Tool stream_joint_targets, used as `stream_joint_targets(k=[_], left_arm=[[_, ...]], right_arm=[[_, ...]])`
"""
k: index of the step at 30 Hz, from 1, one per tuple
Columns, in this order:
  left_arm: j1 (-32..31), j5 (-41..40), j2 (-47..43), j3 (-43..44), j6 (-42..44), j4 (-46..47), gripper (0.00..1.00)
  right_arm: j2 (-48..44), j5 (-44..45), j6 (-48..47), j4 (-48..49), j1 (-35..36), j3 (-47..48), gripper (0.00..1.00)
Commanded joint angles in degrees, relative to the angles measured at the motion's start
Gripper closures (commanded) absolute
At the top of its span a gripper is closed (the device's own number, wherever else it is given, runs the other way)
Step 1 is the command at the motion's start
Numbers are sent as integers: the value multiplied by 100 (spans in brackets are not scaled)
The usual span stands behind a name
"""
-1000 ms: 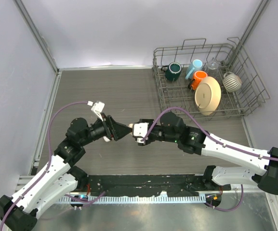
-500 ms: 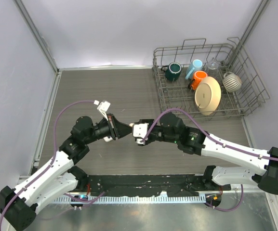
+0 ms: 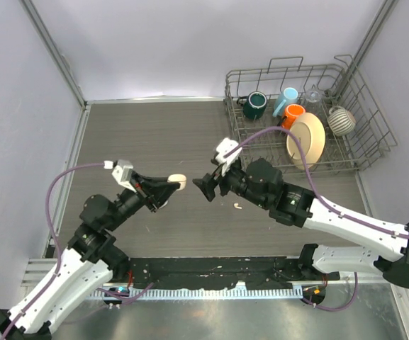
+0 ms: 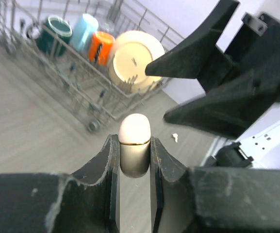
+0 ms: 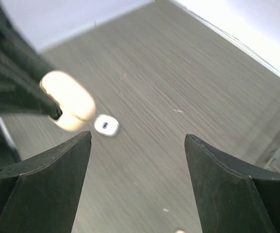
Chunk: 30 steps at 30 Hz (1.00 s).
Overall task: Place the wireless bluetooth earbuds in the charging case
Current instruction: Pick up the charging case at the center of the board.
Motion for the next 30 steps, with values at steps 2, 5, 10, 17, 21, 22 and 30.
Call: stream_joint_targets(k=[2, 5, 10, 17, 21, 22, 30], left_arm=[[-20, -504, -695, -391, 1278, 920, 100], [-20, -231, -986, -901, 1657, 1861, 100], [-20, 348, -1127, -1368, 2131, 2790, 100], [-29, 613, -1188, -1702, 2334, 3348, 100], [-20, 666, -1206, -1773, 2378, 3550, 100], [-20, 692, -1215, -1782, 2387, 3603, 100], [-29, 683, -1206, -1878, 2440, 3726, 100]], right_arm=[[-228, 582, 3320, -254, -32, 834, 17], [-236, 459, 4928, -176, -32, 799, 17], [-245, -147, 6872, 1000, -23, 150, 17], [1, -175, 8364, 877, -23, -87, 13], [10, -183, 8973, 1414, -32, -527, 13], [45, -183, 9062, 1528, -23, -589, 13], [273, -499, 9554, 2557, -23, -889, 13]])
